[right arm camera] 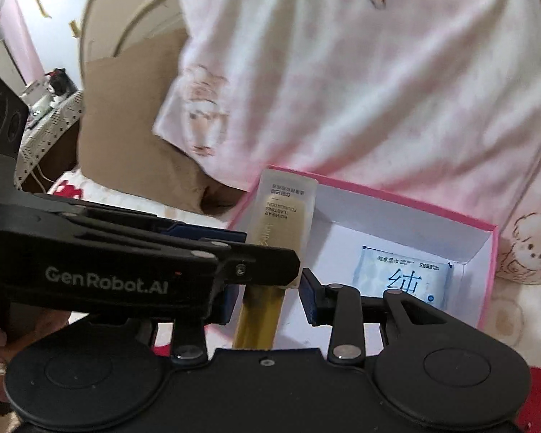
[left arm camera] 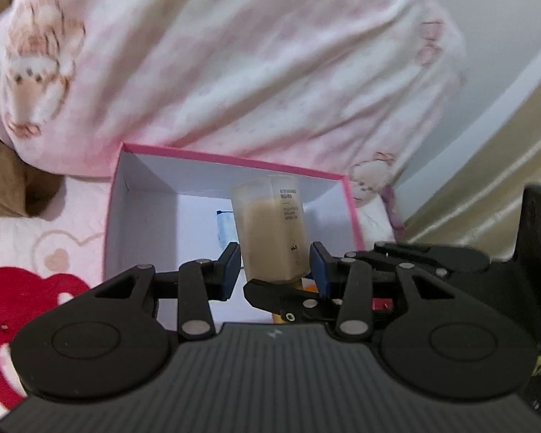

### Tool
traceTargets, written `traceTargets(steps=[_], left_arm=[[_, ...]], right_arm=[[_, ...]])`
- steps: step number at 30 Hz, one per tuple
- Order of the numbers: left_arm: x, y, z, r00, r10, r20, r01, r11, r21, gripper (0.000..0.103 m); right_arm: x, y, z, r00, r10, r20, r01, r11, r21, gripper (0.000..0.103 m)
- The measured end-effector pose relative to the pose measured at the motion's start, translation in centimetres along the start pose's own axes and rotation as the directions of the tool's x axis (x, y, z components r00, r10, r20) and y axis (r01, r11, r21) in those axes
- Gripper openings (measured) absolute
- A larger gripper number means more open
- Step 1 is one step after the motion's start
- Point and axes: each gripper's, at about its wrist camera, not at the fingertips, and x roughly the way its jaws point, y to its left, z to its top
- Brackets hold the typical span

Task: Organize objects
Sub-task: 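Carry the foundation bottle into the pink box and open the left gripper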

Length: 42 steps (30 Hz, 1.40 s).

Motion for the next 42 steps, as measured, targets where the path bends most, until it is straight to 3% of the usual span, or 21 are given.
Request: traceTargets(steps=[12, 16, 20, 27, 31, 33, 36, 42], left_arm=[[11.2, 5.0, 1.6, 0.995, 0.046, -0.085, -0.056, 0.992, -0.115, 0.04], [13.6, 6.7, 1.3, 0.991, 0.001, -0.131, -0.026, 0.98, -0.196, 0.039], [15.0, 6.1, 1.2, 0.987, 0.021, -0.162, -0.047, 0.987, -0.156, 0.038], [16.0, 5.4, 1.3, 0.99, 0.035, -0.135, -0.052, 0.99, -0.128, 0.035], [16.4, 5.4, 1.4, 0.989, 0.055, -0.135, -0.074, 0.988, -0.139, 0.031], [15.9, 5.2, 1.2, 0.988, 0.089, -0.128, -0.106, 0.985, -0.137, 0.031], [14.7, 4.1, 1.0, 0.983, 0.131, -0.128, -0.144, 0.985, -0.097, 0.042], [9.7, 1.3, 0.8, 0.979, 0.18, -0.094, -0.182, 0.983, -0.014, 0.054]], right_arm=[[10.4, -5.5, 0.5, 0.995, -0.017, -0.094, 0.026, 0.995, 0.097, 0.041], [12.5, -5.5, 0.1, 0.985, -0.072, -0.154, 0.077, 0.997, 0.023, 0.041], [13.7, -5.8, -0.2, 0.978, -0.09, -0.19, 0.098, 0.995, 0.031, 0.041], [15.1, -5.0, 0.6, 0.958, -0.193, -0.211, 0.194, 0.981, -0.018, 0.04], [15.3, -4.6, 1.0, 0.954, -0.202, -0.222, 0.199, 0.979, -0.039, 0.041], [14.5, -4.3, 0.9, 0.958, -0.194, -0.212, 0.189, 0.981, -0.045, 0.05], [12.3, -3.6, 0.3, 0.964, -0.191, -0.186, 0.177, 0.98, -0.088, 0.053], [6.8, -2.3, -1.7, 0.979, -0.176, -0.105, 0.16, 0.976, -0.148, 0.057]])
